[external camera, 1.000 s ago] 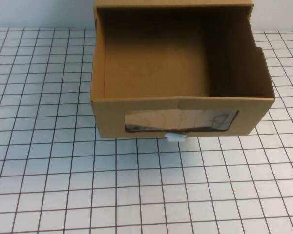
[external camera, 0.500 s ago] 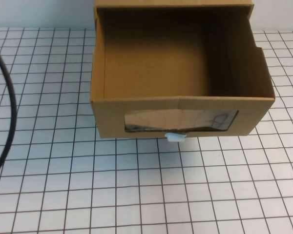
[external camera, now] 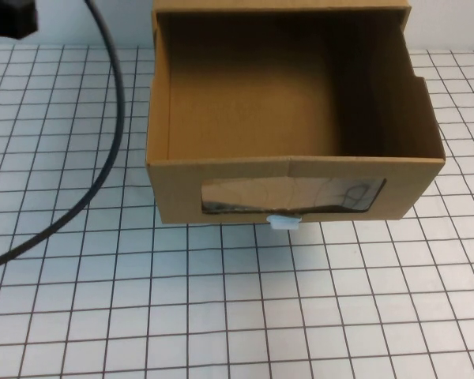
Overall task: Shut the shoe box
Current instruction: Press the shoe box with left arm
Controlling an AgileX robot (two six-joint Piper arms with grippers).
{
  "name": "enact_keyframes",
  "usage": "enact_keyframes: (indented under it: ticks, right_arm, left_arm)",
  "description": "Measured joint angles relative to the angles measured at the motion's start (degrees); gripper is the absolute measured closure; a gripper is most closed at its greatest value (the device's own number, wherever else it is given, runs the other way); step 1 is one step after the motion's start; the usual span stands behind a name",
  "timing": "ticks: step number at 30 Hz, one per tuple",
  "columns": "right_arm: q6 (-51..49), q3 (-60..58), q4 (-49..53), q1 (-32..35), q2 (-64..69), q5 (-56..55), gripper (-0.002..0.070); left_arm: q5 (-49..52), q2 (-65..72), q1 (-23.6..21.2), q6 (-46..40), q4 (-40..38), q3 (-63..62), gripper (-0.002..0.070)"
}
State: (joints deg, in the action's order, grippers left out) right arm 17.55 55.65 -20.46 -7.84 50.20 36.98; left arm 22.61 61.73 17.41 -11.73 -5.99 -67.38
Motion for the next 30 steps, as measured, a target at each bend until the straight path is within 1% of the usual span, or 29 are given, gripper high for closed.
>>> enact_keyframes:
  ticks: [2,9,17,20,25,30]
  right_arm:
    - [2.6,0.0,-2.0,0.0,0.1,0.1,0.0690]
    - [9.5,1.2,-6.3,-0.1,0.2,4.0,0.0690]
    - [15.7,4.6,-10.2,-0.8,1.6,8.7,0.0690]
    - [21.1,4.6,-14.5,-2.0,3.2,10.2,0.0690]
    - [33.3,4.6,-24.5,-5.3,7.5,15.2,0.0690]
    - [42.6,4.6,-27.0,-10.3,11.8,16.8,0.0690]
  left_arm:
    - [0.9,2.4,0.7,-3.9,-3.0,-2.3,0.0680]
    - [3.7,11.0,0.7,-13.6,-13.4,-11.5,0.0680]
    - [13.3,22.8,0.7,-23.6,-25.7,-26.5,0.0680]
    - [16.7,27.9,0.7,-25.2,-28.8,-32.5,0.0680]
    - [20.9,36.9,0.7,-25.6,-33.8,-43.1,0.0680]
    - [25.0,45.9,0.7,-25.7,-39.8,-52.4,0.0680]
